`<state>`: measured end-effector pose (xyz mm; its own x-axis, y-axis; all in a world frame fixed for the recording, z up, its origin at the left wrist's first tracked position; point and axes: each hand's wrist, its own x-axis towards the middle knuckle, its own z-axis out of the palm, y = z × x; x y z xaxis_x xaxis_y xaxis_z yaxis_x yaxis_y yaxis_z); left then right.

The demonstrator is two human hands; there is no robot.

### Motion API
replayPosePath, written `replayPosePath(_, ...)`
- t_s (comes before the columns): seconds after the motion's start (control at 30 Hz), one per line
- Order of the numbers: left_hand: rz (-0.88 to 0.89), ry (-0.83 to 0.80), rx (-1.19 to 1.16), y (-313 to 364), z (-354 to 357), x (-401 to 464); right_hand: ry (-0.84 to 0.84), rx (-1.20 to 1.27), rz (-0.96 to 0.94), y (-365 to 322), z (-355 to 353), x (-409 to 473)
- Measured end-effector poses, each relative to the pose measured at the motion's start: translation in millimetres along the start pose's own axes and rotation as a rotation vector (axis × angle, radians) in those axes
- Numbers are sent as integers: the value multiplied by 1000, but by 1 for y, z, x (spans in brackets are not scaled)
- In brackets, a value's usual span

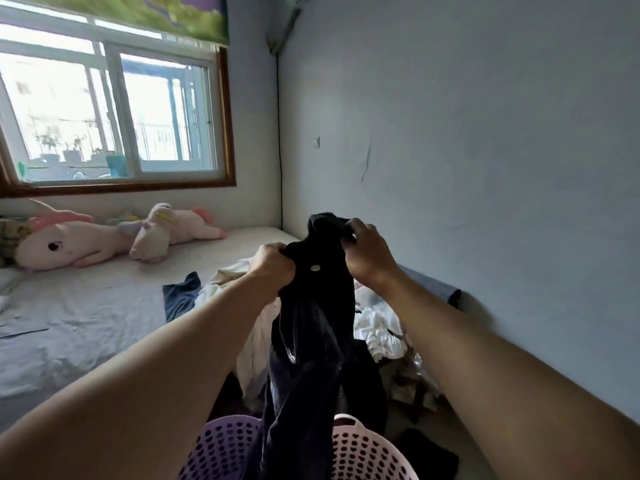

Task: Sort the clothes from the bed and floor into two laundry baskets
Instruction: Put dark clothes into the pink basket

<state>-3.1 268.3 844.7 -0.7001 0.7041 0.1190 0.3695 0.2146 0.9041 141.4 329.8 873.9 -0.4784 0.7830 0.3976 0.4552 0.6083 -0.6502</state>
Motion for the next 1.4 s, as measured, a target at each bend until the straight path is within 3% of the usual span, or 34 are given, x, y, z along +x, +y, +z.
replayPosePath(0.23, -3, 27, -310, 90, 52, 22, -85, 236, -47, 23, -64, 25)
replayPosePath(0.4, 31, 82, -478, 143, 83, 31, -107, 81, -172, 35, -109, 42)
replayPosePath(0.57, 84, 70, -518, 165, 101, 34, -19, -108, -218, 54, -121, 57)
replayPosePath(0.83, -69, -45, -384, 79, 149, 31, -91, -152, -61, 118, -70, 39)
replayPosePath(1.03, -236, -125, -251, -21, 190, 30, -277, -119, 78, 183, -5, 15)
replayPosePath(1.2, -381, -192, -158, -111, 226, 19, -495, -232, 252, 235, 47, -12)
replayPosePath(1.4, -492, -242, -131, -161, 253, 13, -593, -278, 306, 283, 87, -23)
